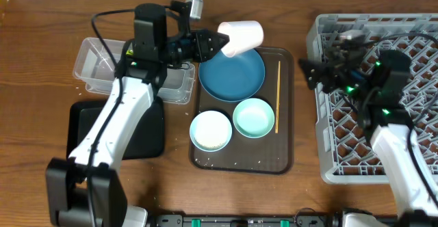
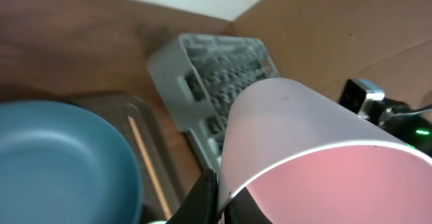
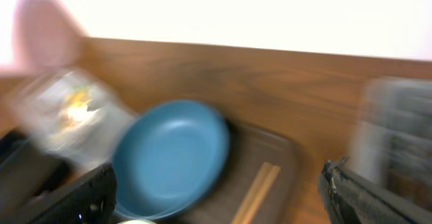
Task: Sort waste into correct bins and load items into the dishwasher rack
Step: 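Lift the cup and hand it from the left gripper to the right gripper, then carry the cup with the right gripper into the dishwasher rack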
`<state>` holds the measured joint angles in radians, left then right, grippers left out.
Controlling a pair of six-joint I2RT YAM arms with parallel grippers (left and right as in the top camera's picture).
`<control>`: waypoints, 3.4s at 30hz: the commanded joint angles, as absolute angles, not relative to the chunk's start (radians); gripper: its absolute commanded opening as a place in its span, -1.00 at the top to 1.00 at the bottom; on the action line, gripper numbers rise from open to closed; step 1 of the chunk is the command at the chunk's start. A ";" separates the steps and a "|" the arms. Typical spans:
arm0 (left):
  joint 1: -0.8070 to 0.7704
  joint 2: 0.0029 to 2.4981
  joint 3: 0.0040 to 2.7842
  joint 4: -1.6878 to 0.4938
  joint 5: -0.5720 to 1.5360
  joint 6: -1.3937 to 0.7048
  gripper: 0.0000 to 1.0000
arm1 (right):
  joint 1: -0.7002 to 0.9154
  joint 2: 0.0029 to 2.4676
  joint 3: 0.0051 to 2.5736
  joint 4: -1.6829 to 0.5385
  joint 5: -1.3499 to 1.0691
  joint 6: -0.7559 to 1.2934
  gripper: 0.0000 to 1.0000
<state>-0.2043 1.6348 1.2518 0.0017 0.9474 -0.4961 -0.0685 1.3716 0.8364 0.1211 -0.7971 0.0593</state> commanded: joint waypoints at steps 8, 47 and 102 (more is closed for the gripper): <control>-0.209 1.737 1.260 0.013 1.189 -0.627 0.85 | 0.038 1.547 0.849 0.399 -1.349 0.048 -0.83; -0.305 1.738 1.260 0.014 1.382 -0.633 0.84 | 0.099 1.552 0.849 0.849 -1.559 0.090 -0.58; -0.119 1.472 1.260 -0.626 0.369 -0.150 0.14 | -0.193 1.537 0.857 0.443 -0.866 0.291 0.45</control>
<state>-0.1333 1.5433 1.2533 -0.6094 0.5350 -0.2077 -0.1562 1.5482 0.8375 0.4789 -1.0061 0.2798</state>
